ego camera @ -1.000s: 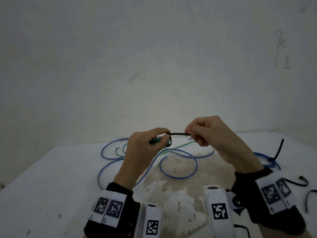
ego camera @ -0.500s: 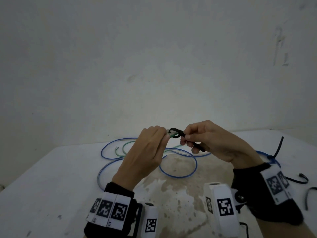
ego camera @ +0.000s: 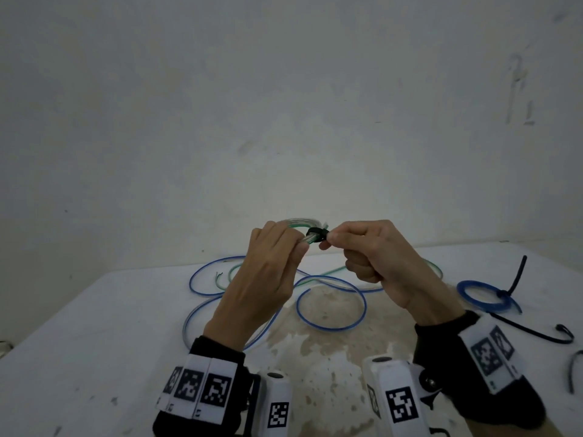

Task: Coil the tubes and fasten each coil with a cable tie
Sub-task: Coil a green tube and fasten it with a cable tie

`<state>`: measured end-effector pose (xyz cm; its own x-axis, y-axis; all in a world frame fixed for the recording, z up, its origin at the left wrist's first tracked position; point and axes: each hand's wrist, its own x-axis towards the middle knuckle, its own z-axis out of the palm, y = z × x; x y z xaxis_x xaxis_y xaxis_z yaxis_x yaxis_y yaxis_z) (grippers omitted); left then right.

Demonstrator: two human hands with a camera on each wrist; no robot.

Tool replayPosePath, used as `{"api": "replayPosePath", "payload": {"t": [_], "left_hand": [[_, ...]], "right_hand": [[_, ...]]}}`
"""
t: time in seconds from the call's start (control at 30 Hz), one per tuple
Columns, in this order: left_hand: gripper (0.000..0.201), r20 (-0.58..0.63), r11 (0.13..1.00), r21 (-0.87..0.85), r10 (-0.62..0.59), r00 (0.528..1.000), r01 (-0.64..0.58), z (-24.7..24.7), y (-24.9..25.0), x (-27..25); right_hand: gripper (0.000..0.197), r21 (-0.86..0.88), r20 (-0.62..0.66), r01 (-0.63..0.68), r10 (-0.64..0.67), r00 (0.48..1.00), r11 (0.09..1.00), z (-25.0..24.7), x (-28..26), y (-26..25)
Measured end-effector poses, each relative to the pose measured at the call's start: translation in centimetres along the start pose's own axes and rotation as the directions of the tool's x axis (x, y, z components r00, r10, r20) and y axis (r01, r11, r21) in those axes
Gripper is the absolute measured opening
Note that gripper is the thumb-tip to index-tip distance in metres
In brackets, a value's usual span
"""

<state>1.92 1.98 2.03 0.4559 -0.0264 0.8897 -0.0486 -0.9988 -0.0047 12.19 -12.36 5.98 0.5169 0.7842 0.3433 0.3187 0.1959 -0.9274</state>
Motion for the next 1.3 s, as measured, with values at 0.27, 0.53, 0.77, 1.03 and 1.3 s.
{"api": "replayPosePath", "payload": {"t": [0.27,0.53,0.77,1.03,1.3], "left_hand": [[0.045,-0.003,0.98,0.169,0.104,0.995,-0.102,0.5,-0.2,0.1],[0.031,-0.06,0.979,0.167,0.126,0.99,-0.114,0.3,0.4,0.4],[0.004,-0.134,0.957,0.254,0.179,0.975,-0.14,0.1,0.1,0.4],[0.014,-0.158,0.945,0.297,0.192,0.969,-0.139,0.4,0.4,0.0],[0.02,-0.135,0.937,0.305,0.222,0.966,-0.172,0.1,0.9,0.5]], "right_hand": [[0.011,-0.54,-0.067,0.213,-0.293,0.954,0.815,1.1,0.4,1.1],[0.018,-0.556,-0.116,0.431,-0.579,0.807,0.711,1.2,0.6,1.6],[0.015,-0.324,-0.126,0.473,-0.532,0.837,0.819,1.3,0.4,0.9],[0.022,-0.219,-0.14,0.457,-0.491,0.86,0.862,1.6,0.3,1.1],[0.033,0.086,-0.03,0.178,-0.176,0.984,0.98,1.8,0.4,0.9]]}}
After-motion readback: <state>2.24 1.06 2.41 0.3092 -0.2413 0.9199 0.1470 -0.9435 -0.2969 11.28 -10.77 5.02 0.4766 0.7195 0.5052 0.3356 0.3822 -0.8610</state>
